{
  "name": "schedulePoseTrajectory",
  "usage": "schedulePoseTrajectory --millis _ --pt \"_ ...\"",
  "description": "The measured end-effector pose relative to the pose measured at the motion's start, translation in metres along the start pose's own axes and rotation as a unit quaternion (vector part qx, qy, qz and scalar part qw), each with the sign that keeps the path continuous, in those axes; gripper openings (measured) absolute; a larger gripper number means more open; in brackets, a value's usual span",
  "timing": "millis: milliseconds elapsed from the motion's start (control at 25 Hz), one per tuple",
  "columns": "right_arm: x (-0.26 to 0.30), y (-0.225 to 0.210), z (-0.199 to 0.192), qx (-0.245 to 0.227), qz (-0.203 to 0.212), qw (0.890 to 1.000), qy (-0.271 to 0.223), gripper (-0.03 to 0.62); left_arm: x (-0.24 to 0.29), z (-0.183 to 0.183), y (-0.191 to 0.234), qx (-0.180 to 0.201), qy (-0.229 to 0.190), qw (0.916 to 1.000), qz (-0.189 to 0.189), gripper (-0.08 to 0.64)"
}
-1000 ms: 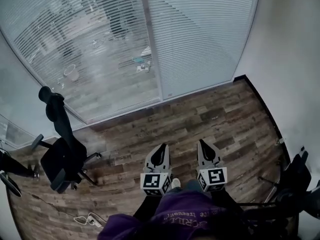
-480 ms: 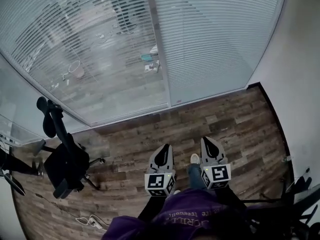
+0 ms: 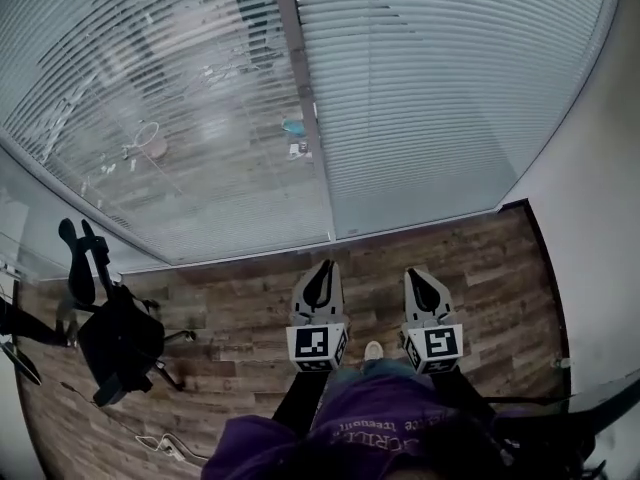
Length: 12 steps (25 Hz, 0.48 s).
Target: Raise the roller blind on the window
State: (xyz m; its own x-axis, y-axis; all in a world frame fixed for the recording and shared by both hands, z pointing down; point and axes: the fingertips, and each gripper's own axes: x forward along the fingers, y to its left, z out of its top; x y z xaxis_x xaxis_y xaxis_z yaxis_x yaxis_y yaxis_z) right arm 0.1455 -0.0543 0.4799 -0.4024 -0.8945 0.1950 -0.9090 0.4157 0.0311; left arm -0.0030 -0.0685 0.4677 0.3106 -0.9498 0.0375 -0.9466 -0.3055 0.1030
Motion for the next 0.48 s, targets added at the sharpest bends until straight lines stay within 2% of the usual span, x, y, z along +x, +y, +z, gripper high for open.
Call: schedulePoseTrajectory --millis 160,360,480 --pt "0.026 -0.019 0.0 0.006 0.003 1.0 0.001 -0.002 0.054 0.015 0.011 0.042 -0.004 0.9989 -0.022 0.018" --pt "0.065 -0.029 0.005 0.015 -0.001 1.0 0.011 -0.002 0.123 0.064 0.059 0.108 -0.028 0.9937 0.001 0.045" --pt "0.097 -0.034 0.016 0.018 -0.01 1.0 0.002 -0.002 0.165 0.086 0.083 0.124 -0.039 0.9915 -0.001 0.054"
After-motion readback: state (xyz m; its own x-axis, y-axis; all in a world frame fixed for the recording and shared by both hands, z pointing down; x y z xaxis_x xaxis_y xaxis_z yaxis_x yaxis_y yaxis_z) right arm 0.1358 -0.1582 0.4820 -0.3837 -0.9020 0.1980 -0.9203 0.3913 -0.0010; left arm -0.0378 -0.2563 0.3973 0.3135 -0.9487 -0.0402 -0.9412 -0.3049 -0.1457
